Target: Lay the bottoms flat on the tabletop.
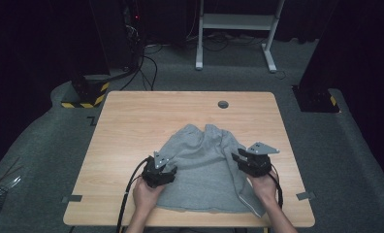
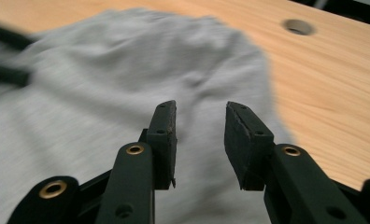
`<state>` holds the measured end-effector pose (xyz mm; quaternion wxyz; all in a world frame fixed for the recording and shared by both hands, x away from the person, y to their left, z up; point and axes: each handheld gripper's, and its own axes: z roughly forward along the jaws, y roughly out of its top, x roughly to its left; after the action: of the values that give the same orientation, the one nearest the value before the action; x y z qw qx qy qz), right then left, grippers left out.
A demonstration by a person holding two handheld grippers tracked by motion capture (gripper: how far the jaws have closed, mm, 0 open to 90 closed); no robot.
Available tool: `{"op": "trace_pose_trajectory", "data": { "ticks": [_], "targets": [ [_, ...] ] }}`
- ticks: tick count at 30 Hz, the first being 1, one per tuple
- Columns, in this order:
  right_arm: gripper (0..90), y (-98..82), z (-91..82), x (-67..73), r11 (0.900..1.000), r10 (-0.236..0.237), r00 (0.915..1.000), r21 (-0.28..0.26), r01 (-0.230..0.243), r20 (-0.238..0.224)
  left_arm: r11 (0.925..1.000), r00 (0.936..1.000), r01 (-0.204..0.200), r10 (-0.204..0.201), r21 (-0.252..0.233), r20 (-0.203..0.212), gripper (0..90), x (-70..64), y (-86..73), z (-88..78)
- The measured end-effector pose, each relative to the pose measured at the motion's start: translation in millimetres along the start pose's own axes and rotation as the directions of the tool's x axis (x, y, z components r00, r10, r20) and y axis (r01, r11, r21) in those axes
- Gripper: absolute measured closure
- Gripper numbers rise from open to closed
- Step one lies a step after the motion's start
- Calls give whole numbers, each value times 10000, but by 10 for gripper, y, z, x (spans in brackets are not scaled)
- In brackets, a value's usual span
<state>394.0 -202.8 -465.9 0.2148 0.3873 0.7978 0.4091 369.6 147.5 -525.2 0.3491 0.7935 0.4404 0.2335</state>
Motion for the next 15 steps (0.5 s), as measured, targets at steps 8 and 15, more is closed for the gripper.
{"op": "trace_pose_trajectory", "data": {
  "ticks": [8,15],
  "targets": [
    [577,-32,449,-473,9746,1678,9817,1348,-1789,902,10000,10000,0,0,1,-1,347,1,0,0],
    [815,-139,600,-503,9663,1701,9854,1959,-1667,-3,10000,10000,-15,15,12,-8,347,0,0,-1]
  ]
}}
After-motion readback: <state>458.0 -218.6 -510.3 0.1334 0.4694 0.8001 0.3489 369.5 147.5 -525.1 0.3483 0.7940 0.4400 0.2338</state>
